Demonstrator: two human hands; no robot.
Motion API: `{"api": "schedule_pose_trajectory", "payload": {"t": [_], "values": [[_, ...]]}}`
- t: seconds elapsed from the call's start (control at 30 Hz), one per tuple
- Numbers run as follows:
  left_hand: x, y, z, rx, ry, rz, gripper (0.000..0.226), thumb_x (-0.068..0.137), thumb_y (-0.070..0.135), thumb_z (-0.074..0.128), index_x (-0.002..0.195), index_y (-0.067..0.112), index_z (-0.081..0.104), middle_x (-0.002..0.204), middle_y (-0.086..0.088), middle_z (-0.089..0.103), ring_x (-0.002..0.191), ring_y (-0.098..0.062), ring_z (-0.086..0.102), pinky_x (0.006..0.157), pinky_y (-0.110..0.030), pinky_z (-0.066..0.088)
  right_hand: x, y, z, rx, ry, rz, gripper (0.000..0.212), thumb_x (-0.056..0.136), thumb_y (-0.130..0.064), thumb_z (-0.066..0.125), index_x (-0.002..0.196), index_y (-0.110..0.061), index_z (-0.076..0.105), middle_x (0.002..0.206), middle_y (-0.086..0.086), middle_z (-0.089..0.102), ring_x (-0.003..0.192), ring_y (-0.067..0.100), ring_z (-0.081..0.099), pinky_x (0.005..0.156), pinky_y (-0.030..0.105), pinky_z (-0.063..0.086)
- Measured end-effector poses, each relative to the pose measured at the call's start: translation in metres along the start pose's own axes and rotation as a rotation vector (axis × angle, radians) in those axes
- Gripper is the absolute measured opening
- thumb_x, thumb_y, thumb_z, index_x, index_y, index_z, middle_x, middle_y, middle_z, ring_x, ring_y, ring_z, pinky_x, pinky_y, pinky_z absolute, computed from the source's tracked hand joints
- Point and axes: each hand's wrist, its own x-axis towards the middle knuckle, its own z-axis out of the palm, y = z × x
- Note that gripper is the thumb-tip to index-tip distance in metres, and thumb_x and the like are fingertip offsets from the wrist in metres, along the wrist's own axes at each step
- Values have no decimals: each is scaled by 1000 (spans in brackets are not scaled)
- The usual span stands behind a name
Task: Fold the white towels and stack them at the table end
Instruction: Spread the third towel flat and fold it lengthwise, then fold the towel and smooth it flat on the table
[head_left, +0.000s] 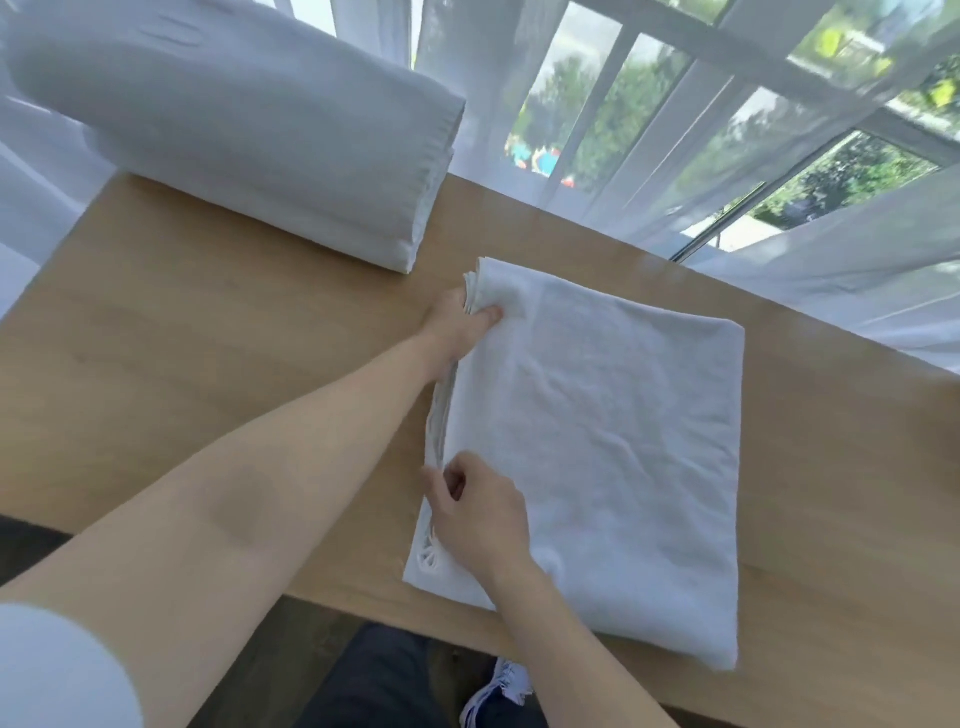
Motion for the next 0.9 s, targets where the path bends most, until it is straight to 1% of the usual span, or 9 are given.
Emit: {"api": "schedule_pose_trajectory", "payload": {"t": [0.1,0.17,0.3,0.43,0.53,0.67,0.77,0.83,0.9], "values": [[-9,1,-7,-66,-26,2,14,95,24,70,108,20,66,103,5,72,97,-16,70,76,-24,60,-6,4,-4,36,-93,-85,35,97,-54,45,69,-33,46,62,-13,52,59,4,50,55,17,36],[-20,-4,-16,-13,-32,-15,26,93,36,72,113,21,64,107,5,71,96,-12,69,78,-26,58,-12,14,-10,137,-113,-115,30,98,-47,47,72,-32,52,67,-13,56,61,3,51,58,16,40],[-62,-31,-27,1,-24,-61,29,87,42,75,105,23,63,102,6,73,89,-12,73,64,-20,57,-13,46,-31,-74,192,-233,10,99,-33,53,93,-27,59,73,-14,53,68,7,51,62,17,40],[-115,-65,-28,-37,-18,-133,48,80,47,80,112,15,64,107,0,74,97,-20,73,77,-29,61,-15,76,-33,-354,204,-293,21,98,-34,55,111,-17,56,93,-6,54,84,18,50,79,33,42],[-150,-83,-29,111,10,-182,56,69,60,84,108,26,61,104,7,73,93,-13,73,78,-35,61,-14,80,-22,-431,238,-310,27,98,-37,51,114,-16,53,99,0,56,88,23,51,82,38,43],[-177,-91,-27,318,55,-208,66,55,76,77,101,33,58,97,12,70,87,-10,70,72,-35,60,-11,80,-18,-410,246,-281,24,100,-36,47,113,-17,53,101,-1,56,89,23,50,83,36,38],[-184,-85,-22,470,23,-270,71,58,77,76,109,32,54,104,13,63,94,-12,64,75,-39,60,-12,86,-31,-297,180,-322,26,102,-34,44,120,-18,52,107,-4,54,96,21,51,90,33,36],[-190,-80,-21,461,1,-329,66,67,70,78,115,31,55,109,14,65,98,-12,64,80,-35,58,-15,96,-50,-307,171,-413,28,102,-32,44,125,-17,52,111,-3,56,100,21,52,92,34,38],[-200,-79,-19,323,-32,-292,53,73,60,80,114,30,64,108,14,73,95,-8,70,75,-23,56,-19,113,-74,-385,195,-474,30,103,-31,45,127,-16,53,116,-1,60,105,23,55,95,36,38]]}}
